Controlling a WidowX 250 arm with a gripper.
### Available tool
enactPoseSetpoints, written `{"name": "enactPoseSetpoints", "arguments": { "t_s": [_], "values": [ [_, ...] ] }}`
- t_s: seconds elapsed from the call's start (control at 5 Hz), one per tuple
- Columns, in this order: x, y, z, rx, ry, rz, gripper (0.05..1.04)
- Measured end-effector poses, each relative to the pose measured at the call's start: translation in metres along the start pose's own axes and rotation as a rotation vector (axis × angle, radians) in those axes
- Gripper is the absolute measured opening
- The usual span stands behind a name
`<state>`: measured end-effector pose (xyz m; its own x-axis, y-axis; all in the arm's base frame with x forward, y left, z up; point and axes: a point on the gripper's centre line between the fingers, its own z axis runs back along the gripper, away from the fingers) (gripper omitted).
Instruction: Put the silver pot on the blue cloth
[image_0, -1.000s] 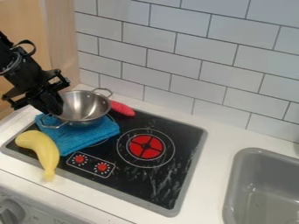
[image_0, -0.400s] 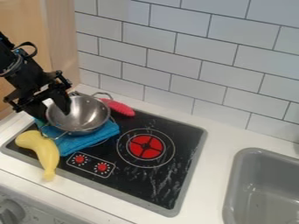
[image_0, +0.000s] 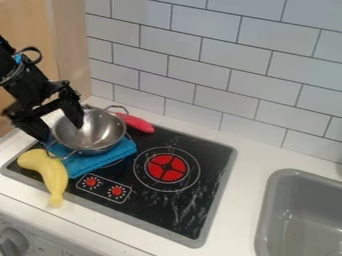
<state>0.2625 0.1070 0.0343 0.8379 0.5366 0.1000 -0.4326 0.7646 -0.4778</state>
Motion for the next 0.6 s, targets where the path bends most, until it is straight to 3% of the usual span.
{"name": "enactPoseSetpoints", "arguments": {
  "t_s": [0.2, 0.6],
  "values": [
    [-0.006, 0.001, 0.009, 0.069, 0.028, 0.008, 0.999],
    [0.001, -0.025, 0.041, 0.149, 0.036, -0.171, 0.999]
  ]
}}
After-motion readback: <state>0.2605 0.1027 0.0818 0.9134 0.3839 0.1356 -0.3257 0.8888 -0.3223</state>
